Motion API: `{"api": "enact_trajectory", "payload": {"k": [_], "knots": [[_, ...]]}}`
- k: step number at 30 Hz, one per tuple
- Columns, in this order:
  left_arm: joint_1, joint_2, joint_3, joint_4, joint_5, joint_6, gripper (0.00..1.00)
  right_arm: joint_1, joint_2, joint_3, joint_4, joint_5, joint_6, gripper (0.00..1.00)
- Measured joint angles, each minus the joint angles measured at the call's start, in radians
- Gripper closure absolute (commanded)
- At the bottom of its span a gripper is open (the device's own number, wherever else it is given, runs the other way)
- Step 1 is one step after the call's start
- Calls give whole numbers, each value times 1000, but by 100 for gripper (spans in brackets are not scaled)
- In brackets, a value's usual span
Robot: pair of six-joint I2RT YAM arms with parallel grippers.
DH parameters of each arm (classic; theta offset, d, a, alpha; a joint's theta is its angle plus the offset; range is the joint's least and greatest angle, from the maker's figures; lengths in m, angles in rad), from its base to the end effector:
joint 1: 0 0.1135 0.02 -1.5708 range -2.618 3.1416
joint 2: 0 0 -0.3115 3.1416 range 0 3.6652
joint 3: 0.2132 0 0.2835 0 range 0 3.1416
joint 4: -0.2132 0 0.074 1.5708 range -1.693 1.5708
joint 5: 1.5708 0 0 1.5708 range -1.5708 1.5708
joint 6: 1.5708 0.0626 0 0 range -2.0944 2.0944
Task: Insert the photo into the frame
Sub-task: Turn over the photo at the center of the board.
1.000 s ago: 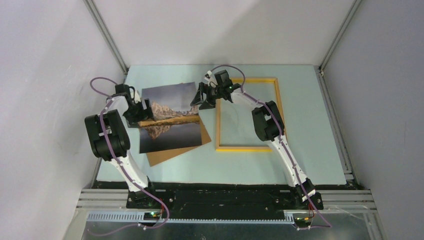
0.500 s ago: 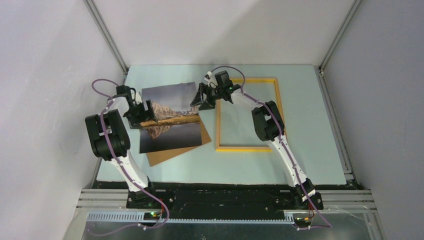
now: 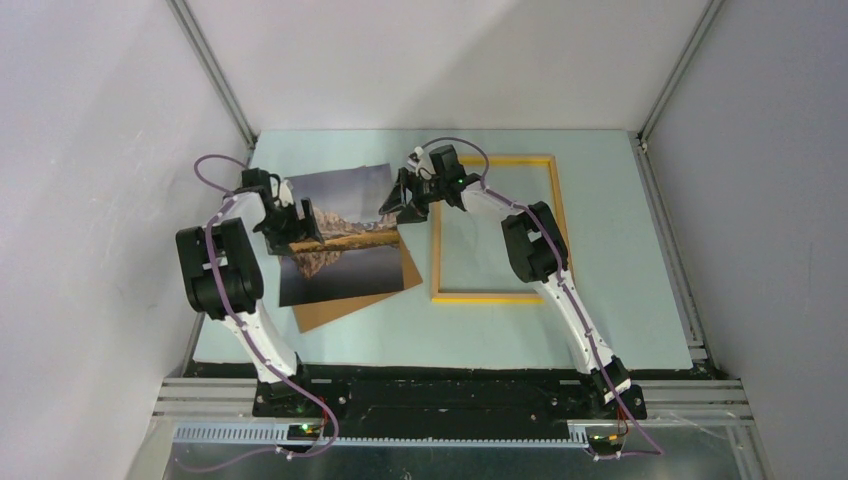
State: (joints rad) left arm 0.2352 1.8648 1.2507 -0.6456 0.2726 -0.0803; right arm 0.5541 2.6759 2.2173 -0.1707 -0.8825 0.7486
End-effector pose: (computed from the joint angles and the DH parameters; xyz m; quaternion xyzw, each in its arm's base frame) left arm 0.4050 0.0797 0.1732 -0.1330 0.9699 -0.1220 0.1634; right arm 0.5403 0.3912 0.1175 -0.1145 0.8209 0.5513 0.0954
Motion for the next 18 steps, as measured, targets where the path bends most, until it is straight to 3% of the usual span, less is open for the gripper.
{"api": "enact_trajectory", "payload": {"k": [18], "knots": [[-8, 2, -1, 6, 20, 0, 10, -2, 0, -11, 40, -11, -5, 23]]}}
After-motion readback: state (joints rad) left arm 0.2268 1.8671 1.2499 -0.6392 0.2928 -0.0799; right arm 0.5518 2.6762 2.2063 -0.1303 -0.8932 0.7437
